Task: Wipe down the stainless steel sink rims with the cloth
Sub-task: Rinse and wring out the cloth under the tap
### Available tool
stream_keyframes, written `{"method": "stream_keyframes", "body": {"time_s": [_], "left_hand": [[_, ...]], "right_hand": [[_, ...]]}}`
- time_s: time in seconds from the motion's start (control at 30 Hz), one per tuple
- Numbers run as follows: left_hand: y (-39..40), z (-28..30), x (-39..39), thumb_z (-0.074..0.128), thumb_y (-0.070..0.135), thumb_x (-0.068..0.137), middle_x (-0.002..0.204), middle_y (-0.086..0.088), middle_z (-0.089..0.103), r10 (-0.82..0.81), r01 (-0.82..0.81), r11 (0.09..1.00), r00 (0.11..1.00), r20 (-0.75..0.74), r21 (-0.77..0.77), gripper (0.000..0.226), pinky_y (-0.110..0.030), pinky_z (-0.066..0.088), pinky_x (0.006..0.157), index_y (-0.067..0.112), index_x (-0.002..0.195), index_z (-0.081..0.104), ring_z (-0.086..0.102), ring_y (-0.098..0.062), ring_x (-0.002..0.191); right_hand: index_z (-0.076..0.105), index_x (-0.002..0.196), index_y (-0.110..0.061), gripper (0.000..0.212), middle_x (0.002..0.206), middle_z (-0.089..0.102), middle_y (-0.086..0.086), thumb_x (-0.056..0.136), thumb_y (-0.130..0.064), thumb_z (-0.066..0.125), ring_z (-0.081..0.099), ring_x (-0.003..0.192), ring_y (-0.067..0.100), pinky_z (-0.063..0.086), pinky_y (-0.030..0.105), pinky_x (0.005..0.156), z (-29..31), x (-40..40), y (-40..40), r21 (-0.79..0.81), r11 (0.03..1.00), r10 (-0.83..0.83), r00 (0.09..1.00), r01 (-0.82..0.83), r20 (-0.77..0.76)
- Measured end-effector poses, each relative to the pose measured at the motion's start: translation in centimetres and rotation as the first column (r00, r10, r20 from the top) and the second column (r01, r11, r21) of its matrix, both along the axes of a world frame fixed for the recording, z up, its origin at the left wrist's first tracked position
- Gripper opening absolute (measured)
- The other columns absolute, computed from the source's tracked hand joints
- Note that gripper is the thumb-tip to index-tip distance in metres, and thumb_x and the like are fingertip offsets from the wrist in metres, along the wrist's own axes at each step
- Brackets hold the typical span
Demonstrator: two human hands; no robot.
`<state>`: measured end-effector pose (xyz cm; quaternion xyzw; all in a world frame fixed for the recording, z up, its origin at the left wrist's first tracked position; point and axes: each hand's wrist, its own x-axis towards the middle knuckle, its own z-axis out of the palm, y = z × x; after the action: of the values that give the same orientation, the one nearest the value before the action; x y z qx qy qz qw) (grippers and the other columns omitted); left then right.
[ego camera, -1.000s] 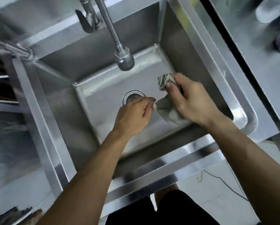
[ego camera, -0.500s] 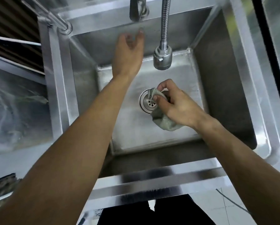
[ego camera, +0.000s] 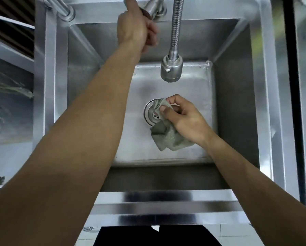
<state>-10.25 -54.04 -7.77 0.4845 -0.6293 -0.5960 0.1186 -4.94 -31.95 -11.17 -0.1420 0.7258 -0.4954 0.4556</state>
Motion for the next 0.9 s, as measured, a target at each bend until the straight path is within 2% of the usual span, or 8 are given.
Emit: {"method": "stream_keyframes", "body": {"time_s": [0.13, 0.2, 0.37, 0.5, 0.57, 0.67, 0.8, 0.9], "left_hand": [[2.4, -2.4, 4.3, 0.019, 0.060, 0.108, 0.081, -0.001, 0.078, -0.149, 0.145, 0.987, 0.987, 0.057, 0.064, 0.076, -0.027, 0.047, 0.064, 0.012, 0.093, 0.075, 0.069, -0.015, 0.064], [4.8, -5.0, 8.2, 0.029, 0.067, 0.104, 0.097, 0.004, 0.080, -0.258, 0.216, 0.945, 0.954, 0.154, 0.245, 0.065, -0.033, 0.048, 0.076, 0.020, 0.107, 0.074, 0.070, -0.016, 0.078], [7.9, -7.3, 13.0, 0.048, 0.072, 0.095, 0.111, -0.002, 0.077, -0.297, 0.230, 0.628, 0.954, -0.044, 0.744, 0.066, -0.037, 0.061, 0.083, 0.020, 0.130, 0.069, 0.073, -0.020, 0.105], [7.8, -7.3, 12.3, 0.054, 0.047, 0.105, 0.125, -0.009, 0.074, -0.227, 0.180, 0.694, 0.974, -0.025, 0.697, 0.041, -0.040, 0.062, 0.080, 0.020, 0.132, 0.067, 0.074, -0.024, 0.107], [7.5, -7.6, 11.6, 0.057, 0.030, 0.106, 0.125, -0.018, 0.073, -0.141, 0.109, 0.763, 0.990, 0.000, 0.637, 0.033, -0.037, 0.063, 0.072, 0.010, 0.130, 0.066, 0.074, -0.026, 0.096], [7.3, -7.7, 10.6, 0.058, 0.023, 0.106, 0.119, -0.018, 0.075, 0.013, -0.012, 0.787, 1.000, 0.002, 0.617, 0.027, -0.037, 0.064, 0.070, 0.007, 0.126, 0.065, 0.074, -0.027, 0.095], [6.9, -7.6, 10.1, 0.066, 0.015, 0.101, 0.109, -0.011, 0.079, 0.041, 0.013, 0.756, 0.997, -0.067, 0.654, 0.031, -0.039, 0.065, 0.075, 0.009, 0.131, 0.063, 0.076, -0.023, 0.095], [5.1, -7.6, 10.8, 0.065, 0.004, 0.098, 0.112, -0.004, 0.079, -0.079, 0.099, 0.795, 0.995, -0.060, 0.598, 0.037, -0.039, 0.064, 0.081, 0.022, 0.130, 0.064, 0.077, -0.019, 0.097]], "right_hand": [[0.070, 0.093, -0.018, 0.013, 0.098, 0.077, 0.011, 0.101, -0.028, 0.066, 0.068, 0.081, 0.023, 0.057, 0.039, 0.078, -2.2, 0.5, -0.5, 0.039, 0.976, -0.217, 0.946, 0.214, 0.239], [0.072, 0.094, -0.017, 0.013, 0.092, 0.074, 0.008, 0.102, -0.025, 0.065, 0.068, 0.080, 0.021, 0.057, 0.036, 0.075, -2.7, 0.6, -0.7, 0.053, 0.955, -0.294, 0.896, 0.293, 0.332], [0.072, 0.101, -0.004, 0.024, 0.099, 0.076, 0.018, 0.101, -0.027, 0.067, 0.072, 0.088, 0.031, 0.061, 0.046, 0.087, -3.1, -0.2, -1.3, 0.048, 0.945, -0.319, 0.875, 0.325, 0.364], [0.071, 0.118, -0.003, 0.030, 0.114, 0.076, 0.015, 0.102, -0.027, 0.063, 0.073, 0.109, 0.030, 0.062, 0.037, 0.088, -3.3, -1.6, -1.9, 0.027, 0.931, -0.344, 0.852, 0.364, 0.395], [0.066, 0.125, -0.012, 0.036, 0.124, 0.068, 0.002, 0.099, -0.037, 0.067, 0.069, 0.113, 0.018, 0.058, 0.023, 0.081, -3.1, -2.3, -2.0, 0.069, 0.958, -0.287, 0.911, 0.280, 0.295], [0.055, 0.134, -0.028, 0.060, 0.133, 0.057, -0.003, 0.084, -0.045, 0.083, 0.065, 0.116, 0.009, 0.056, 0.025, 0.092, -3.6, -2.6, -1.2, 0.095, 0.989, -0.124, 0.978, 0.109, 0.166], [0.062, 0.128, -0.013, 0.039, 0.112, 0.076, 0.004, 0.093, -0.009, 0.076, 0.075, 0.098, 0.015, 0.062, 0.031, 0.082, -4.3, -3.1, -1.0, -0.033, 0.952, -0.298, 0.945, 0.305, 0.137], [0.071, 0.119, -0.007, 0.020, 0.114, 0.077, 0.013, 0.101, -0.013, 0.066, 0.075, 0.105, 0.028, 0.062, 0.044, 0.087, -4.7, -4.6, -0.8, -0.067, 0.900, -0.400, 0.877, 0.431, 0.267]]}}
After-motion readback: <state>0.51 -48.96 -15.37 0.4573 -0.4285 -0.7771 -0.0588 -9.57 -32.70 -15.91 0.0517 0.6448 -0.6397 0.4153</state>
